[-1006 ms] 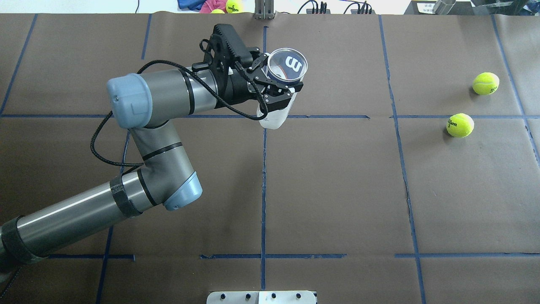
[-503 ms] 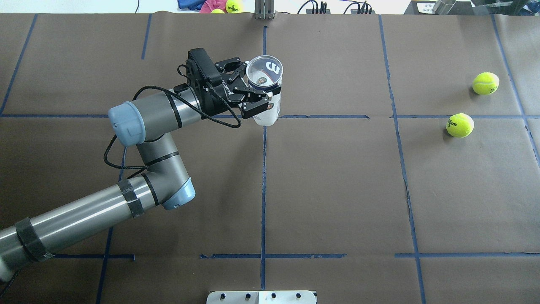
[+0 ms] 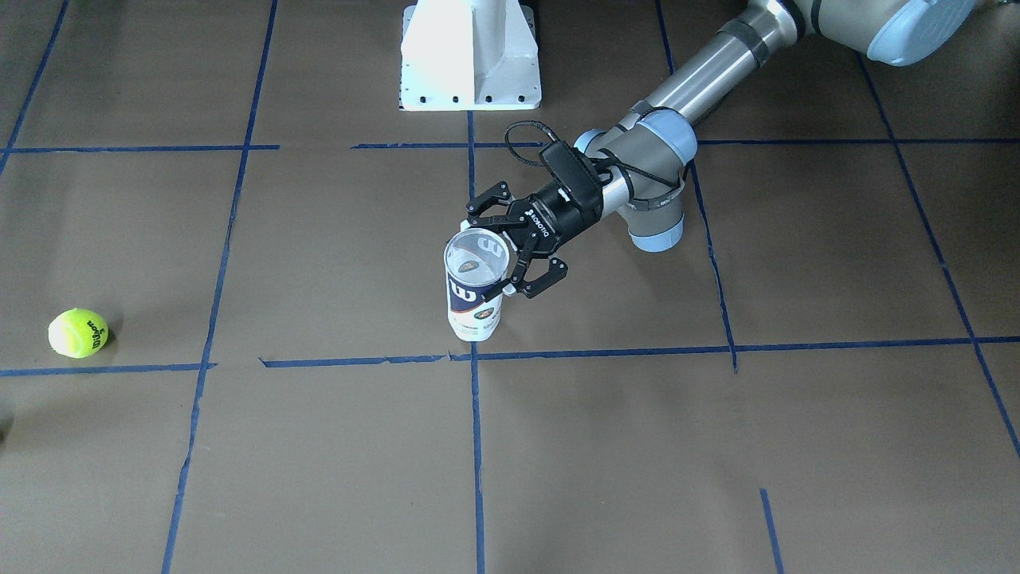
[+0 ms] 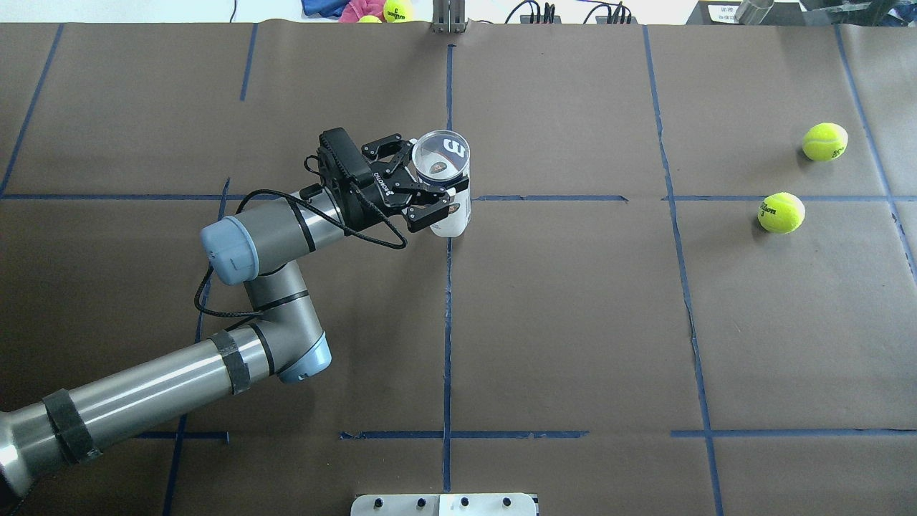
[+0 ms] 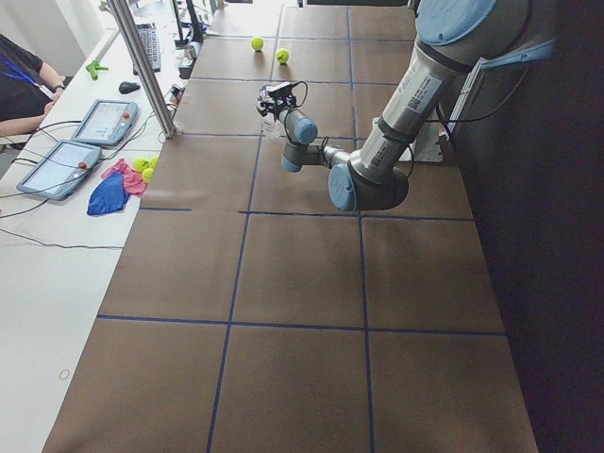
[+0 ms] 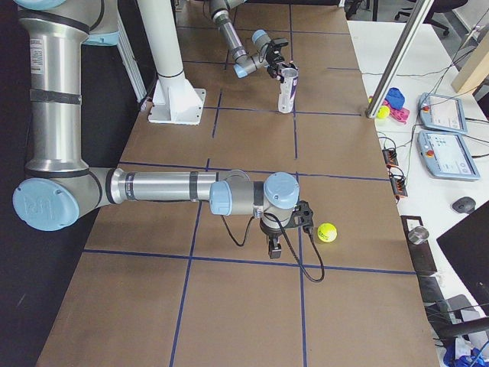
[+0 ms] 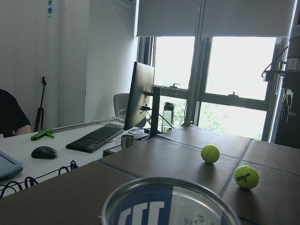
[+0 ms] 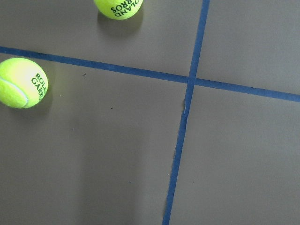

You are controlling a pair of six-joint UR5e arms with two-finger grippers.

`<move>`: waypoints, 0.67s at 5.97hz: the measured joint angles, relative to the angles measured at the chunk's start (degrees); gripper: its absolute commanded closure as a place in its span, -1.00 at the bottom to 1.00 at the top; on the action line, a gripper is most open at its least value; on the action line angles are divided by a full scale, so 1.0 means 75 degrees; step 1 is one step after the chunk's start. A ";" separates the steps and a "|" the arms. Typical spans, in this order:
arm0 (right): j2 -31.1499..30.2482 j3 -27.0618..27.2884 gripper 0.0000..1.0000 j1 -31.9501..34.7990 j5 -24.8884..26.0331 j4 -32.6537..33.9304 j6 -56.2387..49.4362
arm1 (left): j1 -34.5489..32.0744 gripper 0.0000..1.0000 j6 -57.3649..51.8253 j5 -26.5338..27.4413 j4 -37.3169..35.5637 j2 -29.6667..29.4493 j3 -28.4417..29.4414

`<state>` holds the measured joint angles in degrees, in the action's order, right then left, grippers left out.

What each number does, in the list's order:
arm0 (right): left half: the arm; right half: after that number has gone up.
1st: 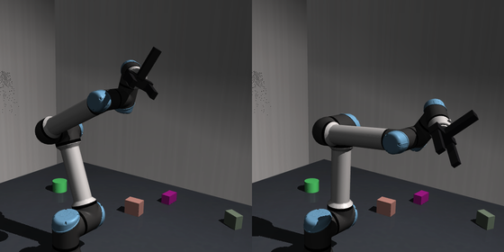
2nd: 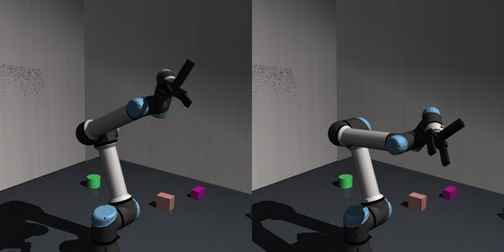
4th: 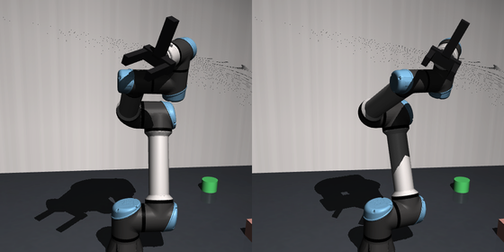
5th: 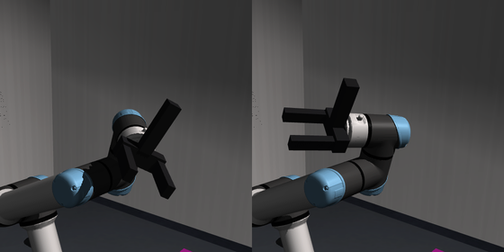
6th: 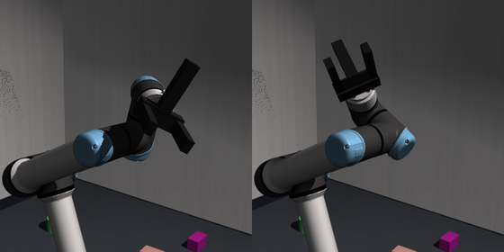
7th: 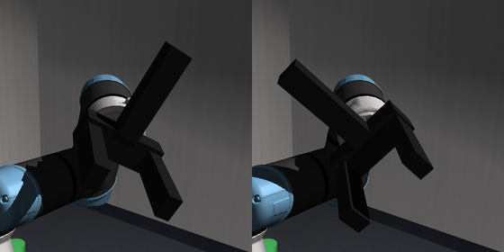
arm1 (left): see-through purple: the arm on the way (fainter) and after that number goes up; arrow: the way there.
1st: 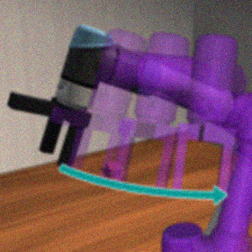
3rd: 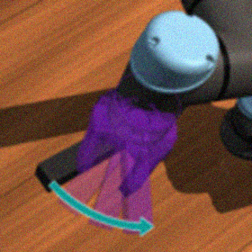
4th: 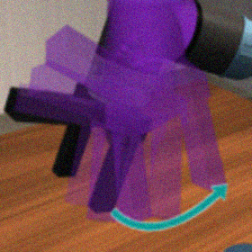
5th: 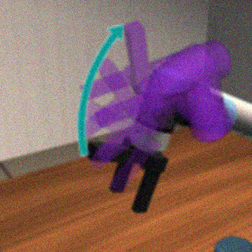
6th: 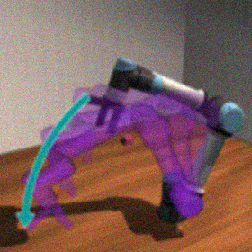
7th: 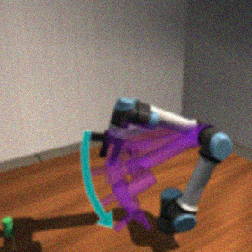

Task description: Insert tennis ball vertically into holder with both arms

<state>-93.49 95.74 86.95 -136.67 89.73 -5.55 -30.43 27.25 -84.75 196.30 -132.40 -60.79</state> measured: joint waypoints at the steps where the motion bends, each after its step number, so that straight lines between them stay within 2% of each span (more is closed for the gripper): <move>1: 0.0005 -0.0003 -1.00 -0.0008 0.0000 0.0000 0.0002 | 0.0009 -0.79 -0.0004 0.0019 0.0005 -0.0004 0.0042; 4: 0.0138 0.0009 -1.00 -0.0073 0.0004 -0.0006 0.0031 | 0.0014 -0.85 -0.0049 0.0023 -0.0048 0.0004 0.0058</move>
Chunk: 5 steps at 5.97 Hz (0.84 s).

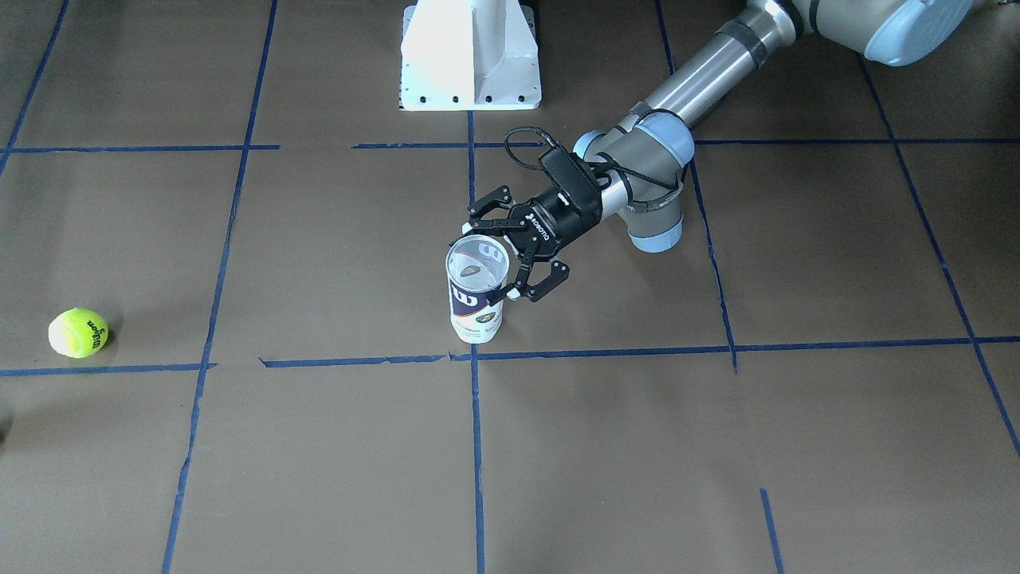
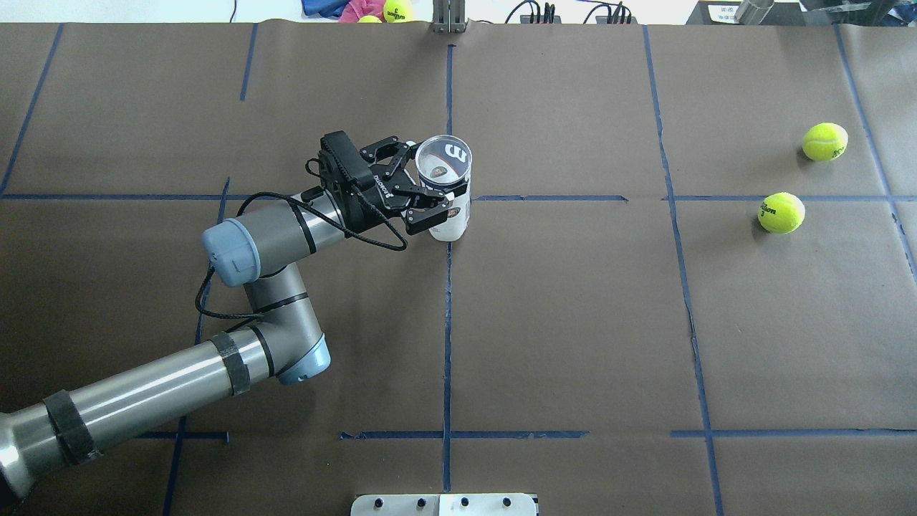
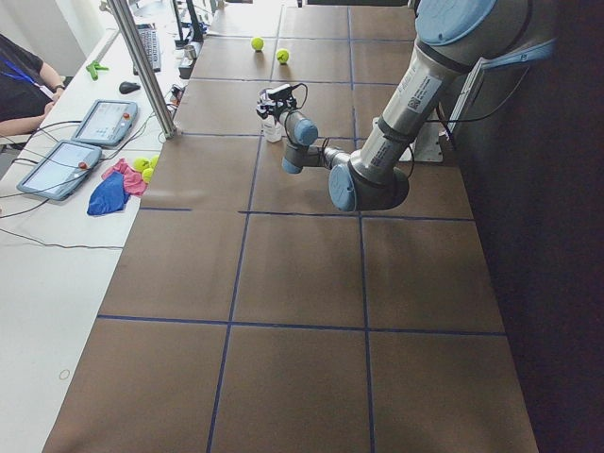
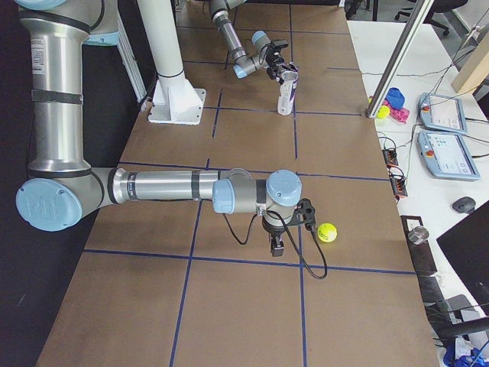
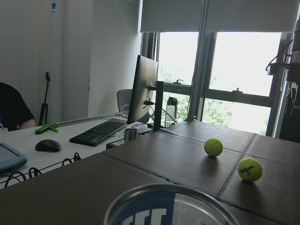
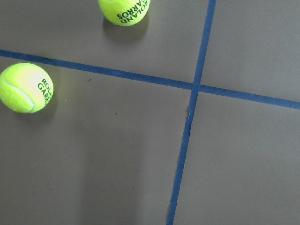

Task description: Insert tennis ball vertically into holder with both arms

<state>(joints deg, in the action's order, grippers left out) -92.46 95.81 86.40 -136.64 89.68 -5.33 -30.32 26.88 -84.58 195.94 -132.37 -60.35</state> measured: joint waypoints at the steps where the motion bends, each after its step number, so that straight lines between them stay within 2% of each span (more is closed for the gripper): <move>1: 0.0103 0.0027 -1.00 -0.0098 0.0005 -0.0011 0.0036 | 0.0000 -0.86 -0.0015 -0.0009 -0.0027 0.0000 -0.0003; 3: 0.0767 -0.0039 -1.00 -0.0734 0.0032 -0.0013 0.0152 | 0.0000 -0.87 -0.0025 -0.0019 -0.0121 0.0001 -0.0003; 5: 0.1771 -0.0541 -1.00 -0.1637 0.0113 -0.0221 0.0500 | 0.0000 -0.89 -0.0033 -0.0016 -0.0168 -0.0002 -0.0012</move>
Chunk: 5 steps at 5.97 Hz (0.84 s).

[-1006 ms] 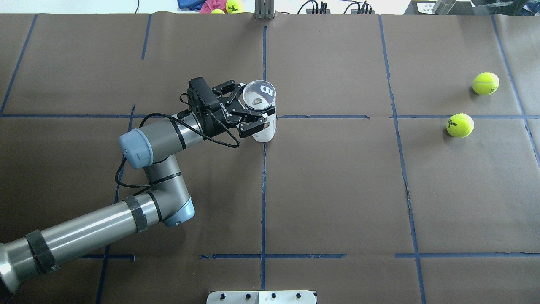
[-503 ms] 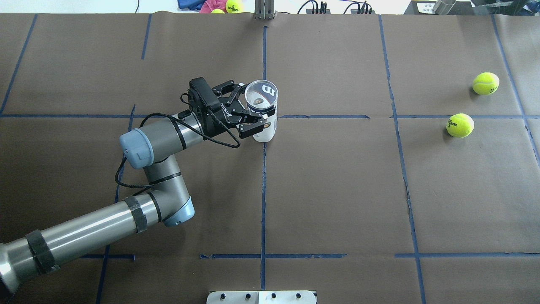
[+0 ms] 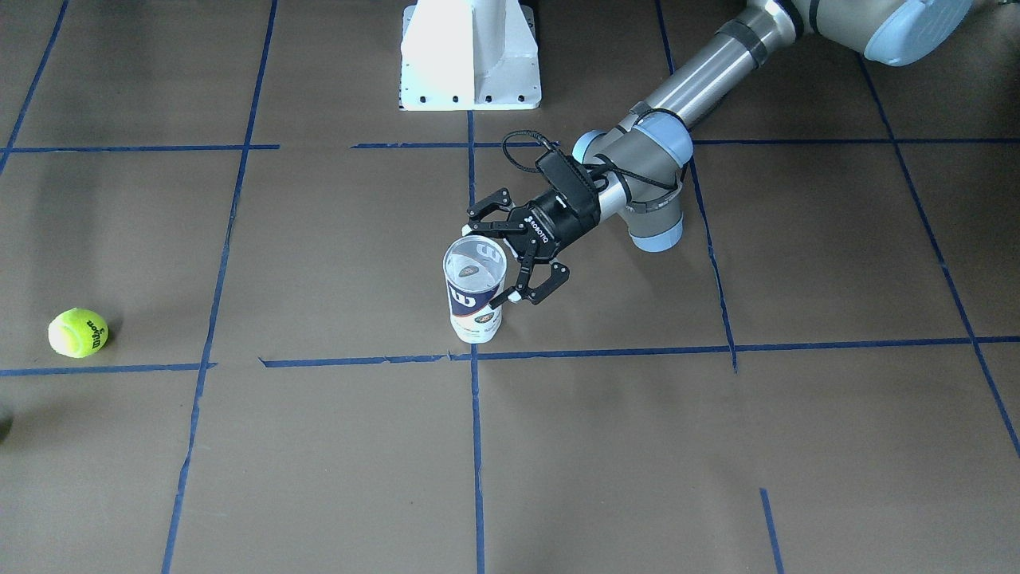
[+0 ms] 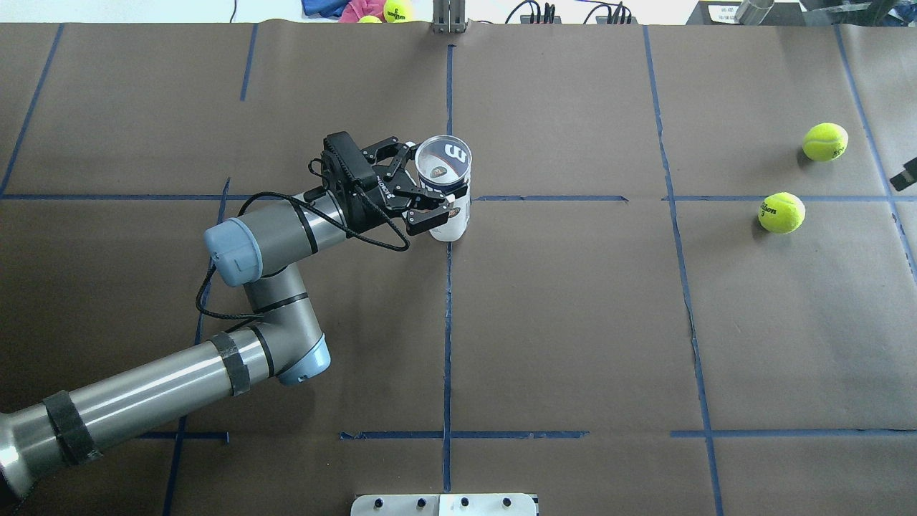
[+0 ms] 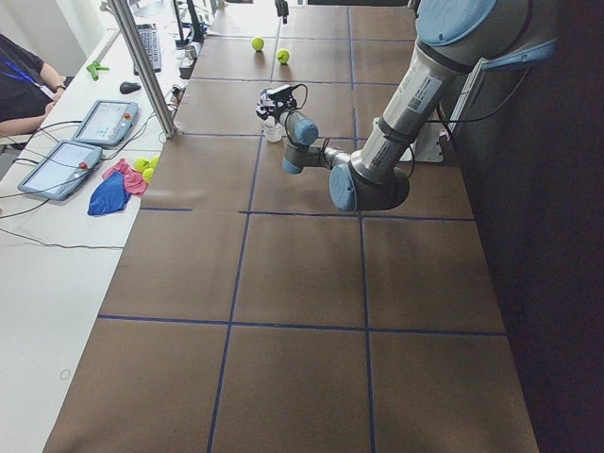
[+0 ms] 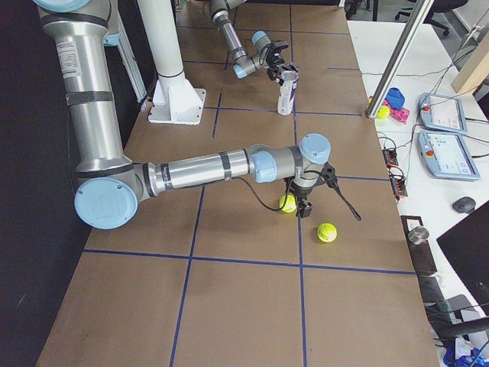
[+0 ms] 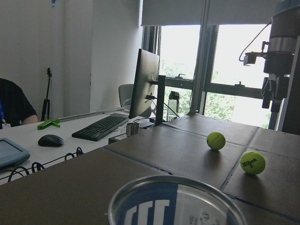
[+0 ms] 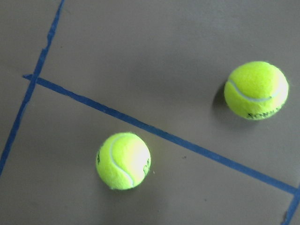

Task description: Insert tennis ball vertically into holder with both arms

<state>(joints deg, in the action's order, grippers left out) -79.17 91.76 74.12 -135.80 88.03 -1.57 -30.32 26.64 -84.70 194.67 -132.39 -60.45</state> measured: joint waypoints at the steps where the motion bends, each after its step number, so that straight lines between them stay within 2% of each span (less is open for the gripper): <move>1: 0.0226 -0.0325 -1.00 -0.0357 0.0211 -0.0717 0.0728 | 0.0000 -0.89 0.0003 0.0002 -0.0023 -0.0005 -0.0007; 3: 0.0263 -0.0977 -1.00 -0.1050 0.0714 -0.2451 0.2140 | 0.0003 -0.90 0.0002 -0.0003 -0.0054 -0.0008 -0.0013; 5: 0.0243 -0.1238 -1.00 -0.1402 0.0857 -0.2833 0.2350 | 0.0011 -0.90 0.0000 -0.0003 -0.0061 -0.0009 -0.0015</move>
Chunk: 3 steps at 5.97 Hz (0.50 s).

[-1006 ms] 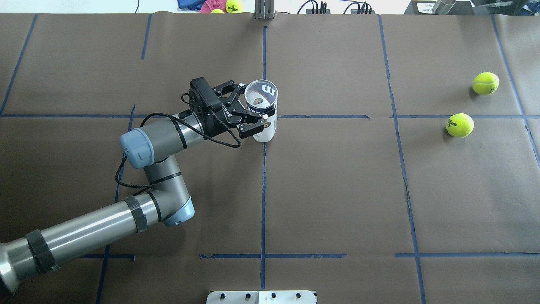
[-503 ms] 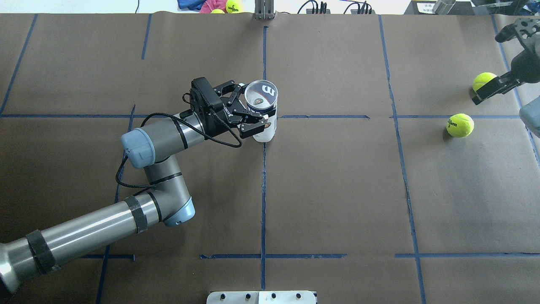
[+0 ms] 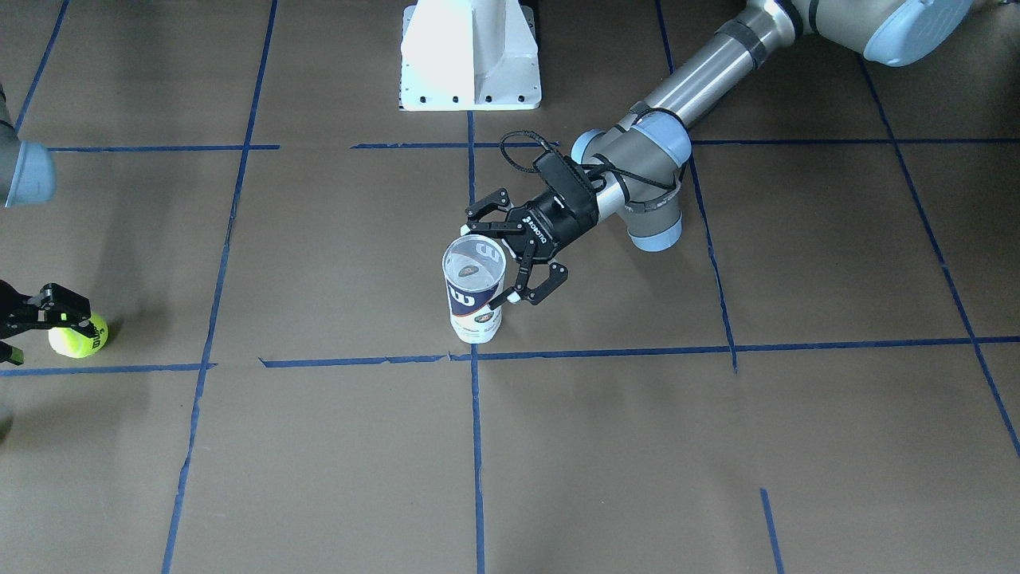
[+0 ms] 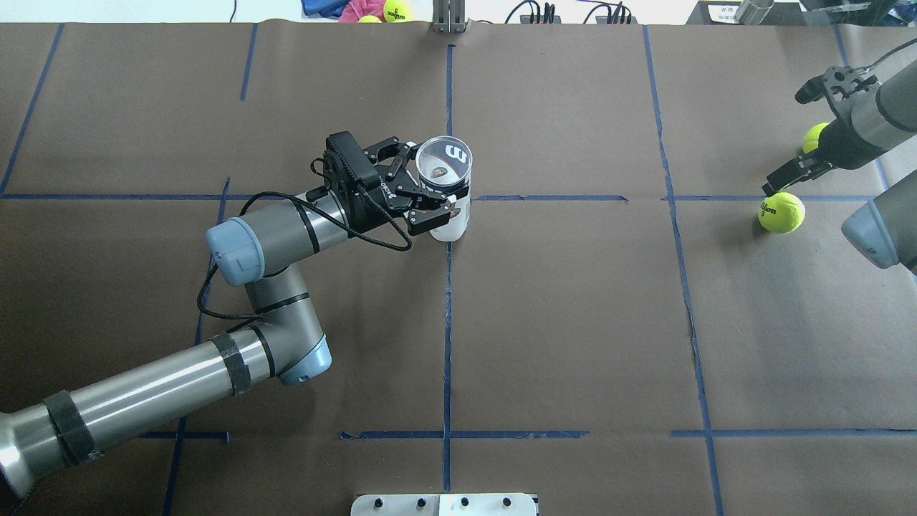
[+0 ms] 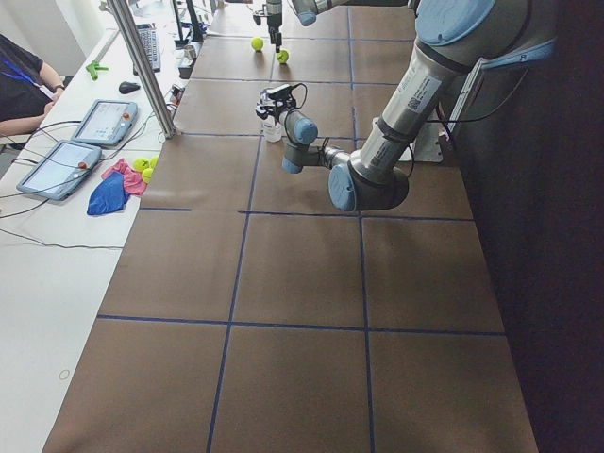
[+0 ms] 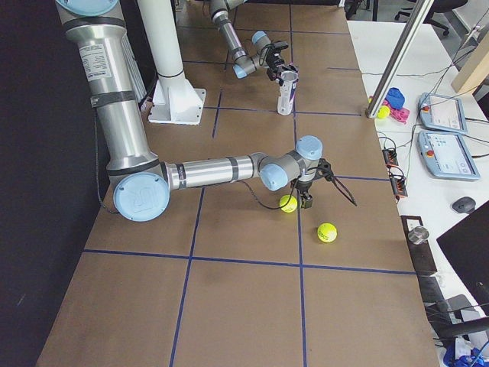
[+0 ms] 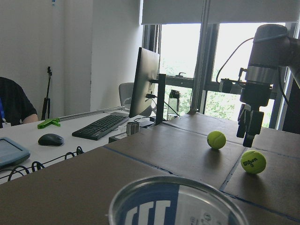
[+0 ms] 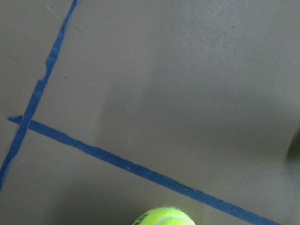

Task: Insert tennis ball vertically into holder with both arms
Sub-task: 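Grasp the nearer tennis ball with the right gripper while the left holds the can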

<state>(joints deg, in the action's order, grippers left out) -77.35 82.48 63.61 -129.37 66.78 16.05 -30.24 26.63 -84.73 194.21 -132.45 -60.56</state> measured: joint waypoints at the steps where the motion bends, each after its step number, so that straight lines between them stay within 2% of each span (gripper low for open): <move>1: -0.0049 -0.0025 -1.00 -0.0146 0.0024 -0.0025 0.0012 | 0.0000 -0.90 0.0000 0.0000 -0.0005 0.0000 0.0000; 2: -0.0113 -0.0050 -1.00 -0.0295 0.0110 -0.0028 -0.0002 | 0.0001 -0.90 0.0000 0.0000 -0.0007 0.0000 0.0000; 3: -0.0140 -0.0142 -0.89 -0.0404 0.0223 -0.0031 -0.0044 | 0.0001 -0.90 -0.0001 0.0000 -0.0008 0.0003 0.0002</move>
<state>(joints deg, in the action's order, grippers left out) -78.40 81.41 60.58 -127.70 66.55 15.72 -30.24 26.63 -84.73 194.15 -132.43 -60.54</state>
